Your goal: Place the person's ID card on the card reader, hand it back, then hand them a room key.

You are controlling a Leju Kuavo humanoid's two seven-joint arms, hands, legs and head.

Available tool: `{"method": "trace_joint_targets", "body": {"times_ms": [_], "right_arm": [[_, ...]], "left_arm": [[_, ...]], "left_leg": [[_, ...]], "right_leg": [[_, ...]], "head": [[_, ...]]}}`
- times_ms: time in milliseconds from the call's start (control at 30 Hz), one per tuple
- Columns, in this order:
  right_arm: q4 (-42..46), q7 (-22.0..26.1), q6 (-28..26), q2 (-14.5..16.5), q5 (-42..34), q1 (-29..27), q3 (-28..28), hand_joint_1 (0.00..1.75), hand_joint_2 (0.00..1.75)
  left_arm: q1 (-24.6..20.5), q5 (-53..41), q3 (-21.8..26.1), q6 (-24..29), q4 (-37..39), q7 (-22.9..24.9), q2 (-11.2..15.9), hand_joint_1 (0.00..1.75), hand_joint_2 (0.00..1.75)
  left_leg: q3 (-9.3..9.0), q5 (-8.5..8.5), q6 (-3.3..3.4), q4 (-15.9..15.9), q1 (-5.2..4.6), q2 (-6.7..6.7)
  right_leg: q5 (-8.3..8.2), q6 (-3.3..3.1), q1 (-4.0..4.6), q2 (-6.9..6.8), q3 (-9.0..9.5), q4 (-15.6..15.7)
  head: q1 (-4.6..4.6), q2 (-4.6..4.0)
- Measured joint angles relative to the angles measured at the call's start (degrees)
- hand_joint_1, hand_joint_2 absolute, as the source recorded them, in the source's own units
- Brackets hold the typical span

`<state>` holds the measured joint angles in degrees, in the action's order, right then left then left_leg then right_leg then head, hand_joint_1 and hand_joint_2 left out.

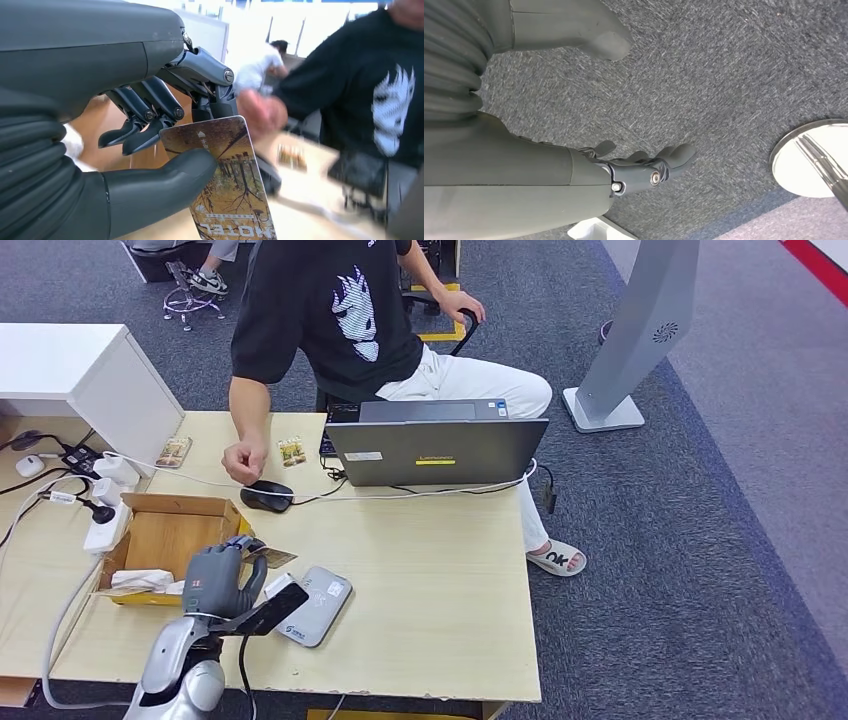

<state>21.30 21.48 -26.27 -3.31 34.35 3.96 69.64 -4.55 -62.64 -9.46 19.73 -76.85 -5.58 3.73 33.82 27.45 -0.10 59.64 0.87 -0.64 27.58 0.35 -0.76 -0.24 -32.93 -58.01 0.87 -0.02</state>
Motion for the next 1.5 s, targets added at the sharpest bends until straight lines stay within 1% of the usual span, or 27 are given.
{"method": "trace_joint_targets", "body": {"times_ms": [167, 333, 400, 533, 633, 733, 867, 1000, 1133, 1267, 1500], "right_arm": [[0.01, 0.49, -0.02, 0.01, 0.56, 0.0, 0.6, 0.0, 1.75], [0.02, 0.67, 0.03, 0.05, 1.05, -0.01, 1.21, 0.0, 1.75], [0.03, 0.68, 0.07, 0.13, 1.2, -0.01, 1.38, 0.0, 1.75], [0.05, 0.68, 0.09, 0.28, 1.63, 0.0, 1.7, 0.0, 1.75], [0.05, 0.68, 0.07, 0.32, 1.68, 0.01, 1.88, 0.0, 1.75], [0.05, 0.68, 0.07, 0.36, 1.73, 0.02, 1.92, 0.0, 1.75], [0.05, 0.68, 0.07, 0.4, 1.74, 0.03, 1.93, 0.0, 1.75], [0.05, 0.63, 0.05, 0.45, 1.76, 0.03, 2.0, 0.0, 1.75], [0.04, 0.61, 0.04, 0.63, 2.0, 0.16, 2.29, 0.0, 1.75], [0.03, 0.62, 0.04, 0.8, 2.29, 0.42, 2.51, 0.0, 1.75], [0.03, 0.61, -0.01, 0.83, 2.31, 0.58, 2.8, 0.0, 1.75]], "left_arm": [[-0.57, 0.57, 2.01, 1.02, -7.53, 0.54, 3.55, 1.75, 1.75], [-1.7, 1.31, 6.1, 1.49, -13.85, 0.61, 7.4, 1.75, 1.75], [-1.83, 0.17, 7.74, 1.95, -15.47, 0.89, 8.75, 1.75, 1.75], [-1.83, -4.44, 11.13, 3.96, -16.87, 2.36, 11.51, 1.75, 1.75], [-1.82, -5.32, 13.53, 4.65, -16.93, 2.57, 13.07, 1.75, 1.75], [-1.81, -5.4, 14.86, 4.81, -16.94, 2.57, 14.0, 1.75, 1.75], [-1.76, -5.4, 15.56, 4.83, -16.94, 2.57, 14.53, 1.75, 1.75], [-1.76, -5.27, 15.91, 5.11, -16.95, 2.61, 14.59, 0.0, 1.75], [-1.78, -5.07, 16.41, 6.9, -17.26, 2.46, 14.33, 0.0, 1.75], [-1.76, -5.09, 16.73, 9.19, -18.07, 1.97, 13.33, 0.0, 1.75], [-1.44, -4.52, 16.77, 10.45, -19.11, 1.5, 12.36, 0.0, 1.75]], "left_leg": [[0.0, 0.0, 0.0, -0.01, 0.02, 0.0], [0.0, 0.0, -0.01, -0.01, 0.02, 0.0], [0.0, 0.0, -0.01, -0.01, 0.02, -0.01], [0.0, 0.0, -0.01, -0.01, 0.02, -0.01], [0.0, 0.0, -0.01, -0.02, 0.01, 0.0], [0.0, 0.0, -0.01, -0.02, 0.01, 0.0], [0.0, 0.0, -0.01, -0.01, 0.01, -0.01], [0.0, 0.0, 0.0, -0.01, 0.01, -0.01], [0.0, 0.0, 0.0, -0.01, 0.01, 0.0], [0.0, 0.0, 0.0, -0.01, 0.0, 0.0], [0.0, 0.0, 0.0, -0.01, 0.01, 0.0]], "right_leg": [[0.01, -0.01, 0.02, 0.0, -0.01, -0.01], [0.01, -0.01, 0.02, 0.01, 0.0, -0.02], [0.01, -0.01, 0.02, 0.01, 0.0, -0.03], [0.02, -0.02, 0.01, 0.01, 0.0, -0.02], [0.02, -0.03, 0.01, 0.0, 0.0, -0.02], [0.03, -0.03, 0.01, 0.0, 0.0, -0.02], [0.02, -0.03, 0.01, 0.01, 0.0, -0.02], [0.03, -0.03, 0.0, 0.01, 0.0, -0.02], [0.04, -0.04, 0.0, 0.01, 0.0, -0.01], [0.05, -0.04, 0.0, 0.01, 0.0, 0.0], [0.04, -0.04, 0.0, 0.01, 0.01, -0.01]], "head": [[0.0, 0.0], [0.0, 0.0], [-0.01, 0.0], [0.0, 0.0], [0.0, 0.0], [0.0, 0.0], [-0.01, 0.0], [0.0, 0.0], [0.0, 0.0], [0.0, 0.0], [0.0, 0.0]]}}
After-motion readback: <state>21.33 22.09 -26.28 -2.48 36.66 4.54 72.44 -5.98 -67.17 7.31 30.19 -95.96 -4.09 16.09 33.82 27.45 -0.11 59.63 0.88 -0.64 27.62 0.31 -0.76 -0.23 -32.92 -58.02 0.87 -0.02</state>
